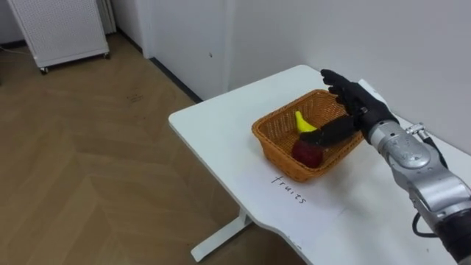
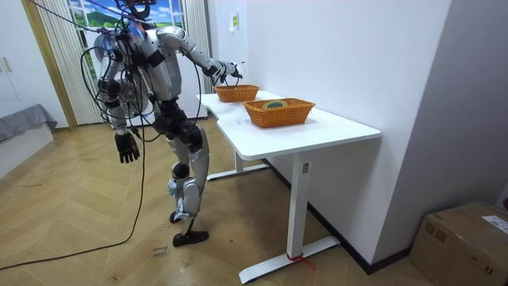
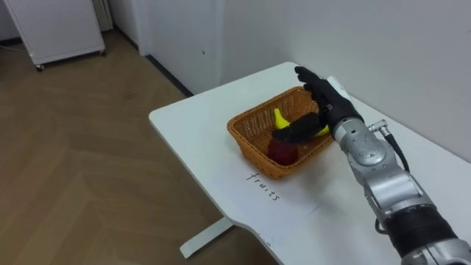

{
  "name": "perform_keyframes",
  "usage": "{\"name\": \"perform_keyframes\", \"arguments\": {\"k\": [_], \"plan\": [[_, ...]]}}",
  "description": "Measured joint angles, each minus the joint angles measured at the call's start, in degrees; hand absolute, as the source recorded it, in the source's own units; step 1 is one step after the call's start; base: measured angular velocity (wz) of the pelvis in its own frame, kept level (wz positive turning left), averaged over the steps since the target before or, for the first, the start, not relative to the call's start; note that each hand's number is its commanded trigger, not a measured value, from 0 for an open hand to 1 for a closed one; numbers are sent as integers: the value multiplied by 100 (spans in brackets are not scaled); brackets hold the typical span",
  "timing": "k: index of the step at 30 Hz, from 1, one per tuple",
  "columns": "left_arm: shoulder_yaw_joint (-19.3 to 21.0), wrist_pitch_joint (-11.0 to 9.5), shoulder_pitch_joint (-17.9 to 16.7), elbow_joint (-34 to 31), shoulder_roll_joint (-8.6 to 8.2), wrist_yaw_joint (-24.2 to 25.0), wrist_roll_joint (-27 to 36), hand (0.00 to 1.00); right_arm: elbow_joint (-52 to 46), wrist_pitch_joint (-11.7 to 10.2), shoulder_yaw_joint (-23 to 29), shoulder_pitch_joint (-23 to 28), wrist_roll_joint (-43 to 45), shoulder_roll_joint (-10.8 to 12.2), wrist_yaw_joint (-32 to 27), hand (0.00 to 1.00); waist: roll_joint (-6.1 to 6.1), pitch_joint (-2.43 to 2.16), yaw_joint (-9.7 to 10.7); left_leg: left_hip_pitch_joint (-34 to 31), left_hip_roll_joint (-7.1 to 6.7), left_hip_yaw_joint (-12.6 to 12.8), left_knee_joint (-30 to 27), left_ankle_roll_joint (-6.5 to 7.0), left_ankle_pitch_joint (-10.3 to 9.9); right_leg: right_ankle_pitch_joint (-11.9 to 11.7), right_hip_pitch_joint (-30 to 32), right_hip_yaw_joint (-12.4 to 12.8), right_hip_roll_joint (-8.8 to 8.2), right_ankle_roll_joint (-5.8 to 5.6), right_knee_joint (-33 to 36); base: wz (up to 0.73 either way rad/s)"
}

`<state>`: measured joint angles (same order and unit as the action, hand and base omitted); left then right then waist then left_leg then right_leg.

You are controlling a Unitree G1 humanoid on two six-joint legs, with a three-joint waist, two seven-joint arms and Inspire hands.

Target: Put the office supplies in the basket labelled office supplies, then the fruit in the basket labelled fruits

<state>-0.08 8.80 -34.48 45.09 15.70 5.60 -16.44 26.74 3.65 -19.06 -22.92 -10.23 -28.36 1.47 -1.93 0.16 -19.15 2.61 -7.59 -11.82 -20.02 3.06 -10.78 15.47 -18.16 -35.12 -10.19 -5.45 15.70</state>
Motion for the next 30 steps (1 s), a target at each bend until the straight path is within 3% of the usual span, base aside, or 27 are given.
{"name": "perform_keyframes", "arguments": {"k": [4, 13, 20, 23, 27, 30], "plan": [[1, -12, 75, 0, -1, -40, -14, 0, -1, -1, 3, 0, 42, 0, -3, 0, -9, -7, 15, -3, -9, 48, 28, -3, -4, 5, 22, 44, -31, -7, 11, -6], [6, 29, 270, -150, 36, -43, -57, 0, -28, 0, 24, -34, -21, -48, -52, 0, -155, -19, 50, -30, -57, 140, 42, 85, 22, 59, 127, 284, -64, -59, -61, -4], [3, 37, 487, -259, 69, 3, 2, 0, -239, 0, 181, -192, -67, -74, -98, 0, -229, -61, 379, -74, -35, 246, 131, 102, 23, 57, 247, 532, -39, -60, -63, -5], [15, -4, 587, -243, 70, 7, -11, 0, -344, -3, 413, -245, -62, -89, -154, 0, -229, -37, 400, 2, 14, 391, 248, 102, 23, 51, 324, 710, -50, -50, 8, -28], [123, -64, 783, -101, 73, 8, 0, 0, -343, -4, 536, -445, -65, -366, -263, 0, -295, -27, 549, 19, 38, 499, 331, 104, 22, 48, 392, 843, -49, -46, 8, -18], [167, -65, 967, -13, 76, 8, 3, 0, -397, -6, 535, -586, -39, -553, -339, 0, -371, -21, 624, 18, 104, 665, 380, 104, 21, 26, 510, 1088, -13, -18, -1, -31]]}}
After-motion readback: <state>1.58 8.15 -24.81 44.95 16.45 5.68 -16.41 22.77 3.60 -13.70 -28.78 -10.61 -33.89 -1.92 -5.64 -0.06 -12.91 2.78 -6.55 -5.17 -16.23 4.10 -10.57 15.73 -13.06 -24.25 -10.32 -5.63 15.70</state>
